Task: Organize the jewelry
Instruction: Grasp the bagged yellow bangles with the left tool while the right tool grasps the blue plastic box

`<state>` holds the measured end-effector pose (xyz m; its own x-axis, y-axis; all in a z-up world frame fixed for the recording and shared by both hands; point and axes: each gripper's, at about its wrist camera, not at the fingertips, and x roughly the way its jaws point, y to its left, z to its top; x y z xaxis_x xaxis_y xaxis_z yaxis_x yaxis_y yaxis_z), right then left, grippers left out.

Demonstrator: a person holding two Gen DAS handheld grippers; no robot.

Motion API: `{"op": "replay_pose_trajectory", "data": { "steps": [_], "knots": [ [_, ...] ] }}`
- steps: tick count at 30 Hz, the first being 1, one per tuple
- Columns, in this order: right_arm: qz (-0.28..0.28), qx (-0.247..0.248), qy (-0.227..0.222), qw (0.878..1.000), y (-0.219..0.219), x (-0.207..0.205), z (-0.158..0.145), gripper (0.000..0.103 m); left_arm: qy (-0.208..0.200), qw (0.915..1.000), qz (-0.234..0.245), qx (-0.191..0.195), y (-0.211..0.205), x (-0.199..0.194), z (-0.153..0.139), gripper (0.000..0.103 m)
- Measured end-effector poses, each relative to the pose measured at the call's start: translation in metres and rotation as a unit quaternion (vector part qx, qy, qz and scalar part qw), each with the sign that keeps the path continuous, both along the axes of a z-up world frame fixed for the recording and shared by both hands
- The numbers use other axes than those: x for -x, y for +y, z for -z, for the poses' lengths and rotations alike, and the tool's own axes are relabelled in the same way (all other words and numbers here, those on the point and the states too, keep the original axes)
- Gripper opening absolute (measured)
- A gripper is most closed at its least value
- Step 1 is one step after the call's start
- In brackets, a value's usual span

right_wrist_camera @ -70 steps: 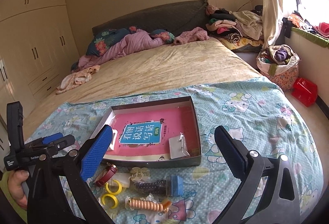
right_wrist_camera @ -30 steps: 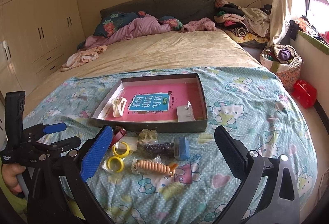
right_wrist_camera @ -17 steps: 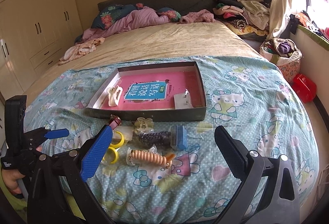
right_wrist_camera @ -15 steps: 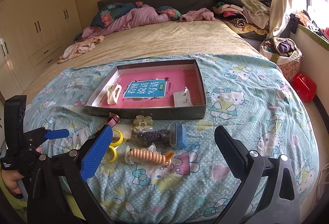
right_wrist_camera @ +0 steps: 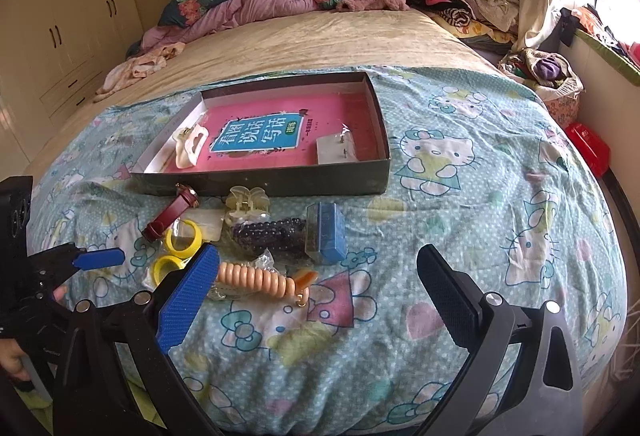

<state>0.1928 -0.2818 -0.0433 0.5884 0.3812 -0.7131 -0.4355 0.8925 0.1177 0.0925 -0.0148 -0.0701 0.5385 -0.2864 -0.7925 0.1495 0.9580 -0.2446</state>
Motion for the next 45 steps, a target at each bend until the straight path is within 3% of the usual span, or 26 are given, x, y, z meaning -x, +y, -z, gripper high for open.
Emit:
{"op": "replay_pose_trajectory", "data": {
  "steps": [3, 14, 23, 25, 32, 36, 45],
  "knots": [
    [0.000, 0.003, 0.003, 1.000, 0.001, -0.002, 0.005, 0.098, 0.009, 0.9999, 0.003, 0.005, -0.003, -0.005, 0.006, 0.059],
    [0.013, 0.003, 0.018, 1.000, -0.003, -0.015, 0.020, 0.097, 0.011, 0.9999, -0.001, 0.012, -0.003, -0.019, 0.014, 0.044],
    [0.007, 0.009, 0.040, 0.999, 0.005, -0.033, 0.036, 0.071, 0.008, 0.9999, -0.002, 0.012, -0.004, -0.026, 0.015, 0.032],
    [0.003, 0.009, 0.045, 0.999, 0.008, -0.036, 0.040, 0.062, 0.007, 0.9999, -0.001, 0.016, -0.004, -0.027, 0.016, 0.032],
    [-0.004, 0.006, 0.067, 0.998, 0.018, -0.052, 0.051, 0.049, 0.001, 0.9998, 0.002, 0.018, -0.003, -0.027, 0.016, 0.030],
    [-0.011, -0.004, 0.080, 0.997, 0.019, -0.059, 0.056, 0.031, -0.001, 0.9997, 0.003, 0.023, -0.001, -0.025, 0.015, 0.029],
    [-0.001, -0.019, 0.083, 0.996, 0.012, -0.068, 0.057, 0.027, -0.003, 0.9995, 0.012, 0.028, -0.003, -0.017, 0.011, 0.028]
  ]
}}
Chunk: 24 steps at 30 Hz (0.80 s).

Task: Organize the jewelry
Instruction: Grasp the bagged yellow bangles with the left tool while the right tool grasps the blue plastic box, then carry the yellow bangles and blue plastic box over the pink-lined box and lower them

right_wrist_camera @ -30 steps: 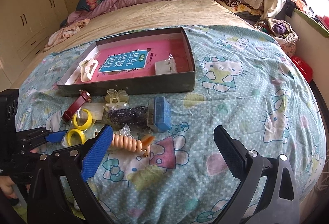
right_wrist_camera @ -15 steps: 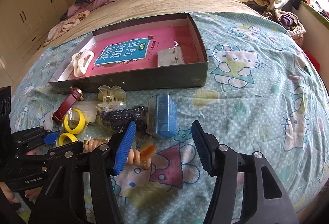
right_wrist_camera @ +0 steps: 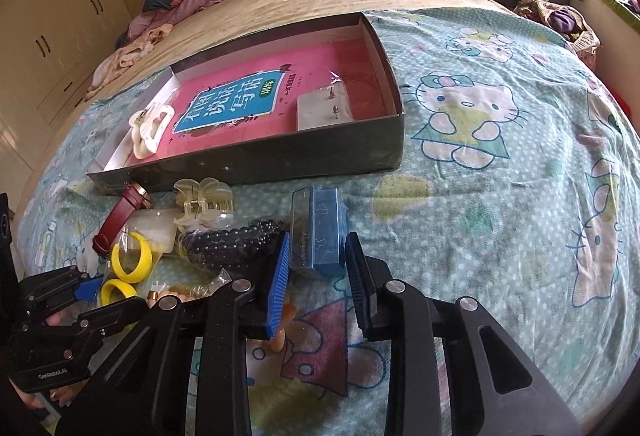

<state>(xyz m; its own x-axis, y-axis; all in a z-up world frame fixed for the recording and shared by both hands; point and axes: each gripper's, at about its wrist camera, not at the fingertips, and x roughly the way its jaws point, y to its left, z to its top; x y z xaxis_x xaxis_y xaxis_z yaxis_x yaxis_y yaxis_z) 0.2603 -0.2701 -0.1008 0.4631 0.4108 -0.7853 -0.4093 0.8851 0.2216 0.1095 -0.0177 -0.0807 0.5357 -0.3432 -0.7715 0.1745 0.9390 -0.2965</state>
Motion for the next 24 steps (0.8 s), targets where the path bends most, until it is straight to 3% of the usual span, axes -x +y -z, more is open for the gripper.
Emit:
{"op": "replay_pose_trajectory", "data": {
  "steps": [6, 24],
  "knots": [
    [0.005, -0.004, -0.006, 1.000, 0.001, -0.004, 0.002, 0.025, -0.002, 1.0000, 0.007, 0.002, -0.002, 0.008, -0.005, 0.028],
    [0.008, -0.060, -0.063, 0.996, -0.027, 0.039, -0.049, 0.025, -0.044, 0.9990, 0.008, 0.000, 0.003, 0.026, -0.046, 0.028]
  ]
}}
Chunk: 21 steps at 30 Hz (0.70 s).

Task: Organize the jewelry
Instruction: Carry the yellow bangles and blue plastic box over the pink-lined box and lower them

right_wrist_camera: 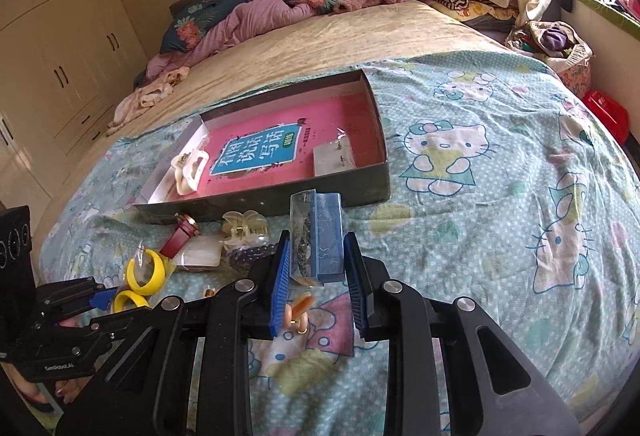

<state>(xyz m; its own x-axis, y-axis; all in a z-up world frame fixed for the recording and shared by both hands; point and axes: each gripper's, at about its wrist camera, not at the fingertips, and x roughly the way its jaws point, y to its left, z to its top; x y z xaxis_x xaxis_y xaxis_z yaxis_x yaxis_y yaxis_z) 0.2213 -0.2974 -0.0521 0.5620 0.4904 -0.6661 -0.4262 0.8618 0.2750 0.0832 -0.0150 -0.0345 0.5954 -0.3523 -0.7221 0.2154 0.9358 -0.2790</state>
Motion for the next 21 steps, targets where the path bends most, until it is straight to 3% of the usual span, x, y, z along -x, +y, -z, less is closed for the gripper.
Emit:
{"op": "replay_pose_trajectory", "data": {
  "steps": [21],
  "knots": [
    [-0.046, -0.003, -0.041, 0.998, 0.036, 0.022, -0.033, 0.025, -0.024, 0.9979, -0.061, 0.004, 0.041, -0.009, -0.014, 0.028]
  ]
}}
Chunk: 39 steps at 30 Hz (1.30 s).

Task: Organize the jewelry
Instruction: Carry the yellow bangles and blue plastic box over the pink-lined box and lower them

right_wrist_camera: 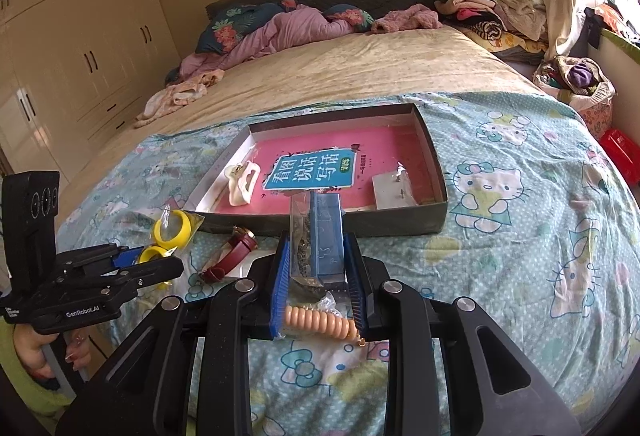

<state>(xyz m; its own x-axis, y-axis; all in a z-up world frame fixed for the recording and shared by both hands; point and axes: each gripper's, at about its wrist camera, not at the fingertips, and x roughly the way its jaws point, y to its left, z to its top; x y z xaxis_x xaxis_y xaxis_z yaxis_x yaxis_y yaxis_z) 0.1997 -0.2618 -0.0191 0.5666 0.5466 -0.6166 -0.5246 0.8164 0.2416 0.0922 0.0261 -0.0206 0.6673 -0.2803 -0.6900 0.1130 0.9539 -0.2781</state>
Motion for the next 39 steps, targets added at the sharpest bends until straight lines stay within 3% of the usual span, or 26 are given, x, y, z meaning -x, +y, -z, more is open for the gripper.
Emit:
{"op": "replay_pose_trajectory", "data": {
  "steps": [15, 39],
  "knots": [
    [-0.013, -0.004, -0.018, 1.000, 0.015, -0.009, -0.016, 0.025, -0.016, 0.9994, -0.024, 0.020, 0.013, -0.022, -0.007, 0.028],
    [-0.014, -0.020, -0.043, 0.999, 0.024, -0.049, -0.041, 0.025, -0.023, 0.9991, -0.033, 0.009, 0.014, -0.067, -0.013, 0.028]
  ]
}}
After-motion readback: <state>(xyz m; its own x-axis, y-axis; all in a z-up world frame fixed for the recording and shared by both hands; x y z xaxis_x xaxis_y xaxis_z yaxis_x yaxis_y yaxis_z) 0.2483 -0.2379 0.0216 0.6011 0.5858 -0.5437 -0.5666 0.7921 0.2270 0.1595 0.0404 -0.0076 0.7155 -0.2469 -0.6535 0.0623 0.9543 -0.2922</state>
